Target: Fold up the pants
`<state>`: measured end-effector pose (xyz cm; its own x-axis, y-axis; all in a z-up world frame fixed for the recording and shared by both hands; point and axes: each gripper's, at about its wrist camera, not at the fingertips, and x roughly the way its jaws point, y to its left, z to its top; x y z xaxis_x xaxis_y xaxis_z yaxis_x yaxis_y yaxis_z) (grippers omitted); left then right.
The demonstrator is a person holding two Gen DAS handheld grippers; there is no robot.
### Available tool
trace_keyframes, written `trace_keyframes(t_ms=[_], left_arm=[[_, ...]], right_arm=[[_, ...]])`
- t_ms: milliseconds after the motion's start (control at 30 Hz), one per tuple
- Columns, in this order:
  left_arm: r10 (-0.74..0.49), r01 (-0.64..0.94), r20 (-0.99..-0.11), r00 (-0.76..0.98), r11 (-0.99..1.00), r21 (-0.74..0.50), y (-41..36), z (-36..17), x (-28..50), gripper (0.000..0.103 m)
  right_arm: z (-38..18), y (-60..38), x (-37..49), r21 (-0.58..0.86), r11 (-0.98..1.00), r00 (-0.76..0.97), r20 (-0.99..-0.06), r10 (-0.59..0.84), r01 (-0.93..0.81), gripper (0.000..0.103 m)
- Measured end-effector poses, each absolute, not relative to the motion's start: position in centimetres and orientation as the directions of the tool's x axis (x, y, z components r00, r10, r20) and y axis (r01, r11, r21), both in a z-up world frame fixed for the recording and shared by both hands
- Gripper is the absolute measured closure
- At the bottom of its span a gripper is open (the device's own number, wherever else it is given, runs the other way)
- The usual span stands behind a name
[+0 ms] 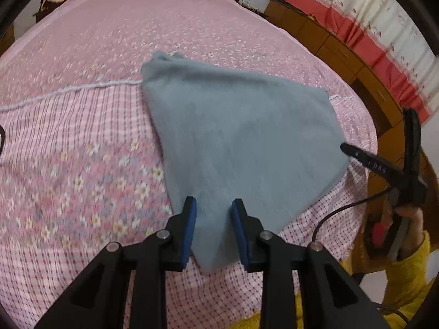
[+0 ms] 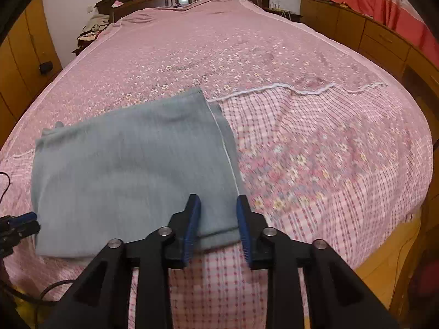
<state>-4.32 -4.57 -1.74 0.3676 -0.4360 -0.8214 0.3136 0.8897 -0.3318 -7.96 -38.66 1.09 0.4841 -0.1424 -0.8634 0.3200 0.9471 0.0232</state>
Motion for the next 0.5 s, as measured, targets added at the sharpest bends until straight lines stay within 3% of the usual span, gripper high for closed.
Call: trace_keyframes(t_ms=[300, 433, 500], left_arm=[[-0.437, 0.283, -0.823, 0.363, 0.893, -0.349, -1.0, -0.6, -5.4, 0.075], [-0.395, 0.259, -0.83, 0.395, 0.914, -0.311, -0.8, 0.8, -4.3, 0.061], [-0.385, 0.251, -0.828, 0.408, 0.919, -0.304, -0.2, 1.1, -4.1, 0.06]], right_arm=[[1.9, -38.6, -10.0, 0.046, 0.938, 0.464, -0.877, -0.126, 0.342, 0.07], [3.5, -38.2, -10.5, 0.038, 0.937, 0.487, -0.861, -0.145, 0.347, 0.07], [4.3, -38.2, -10.6, 0.054, 0.934, 0.513, -0.846, -0.145, 0.352, 0.07]])
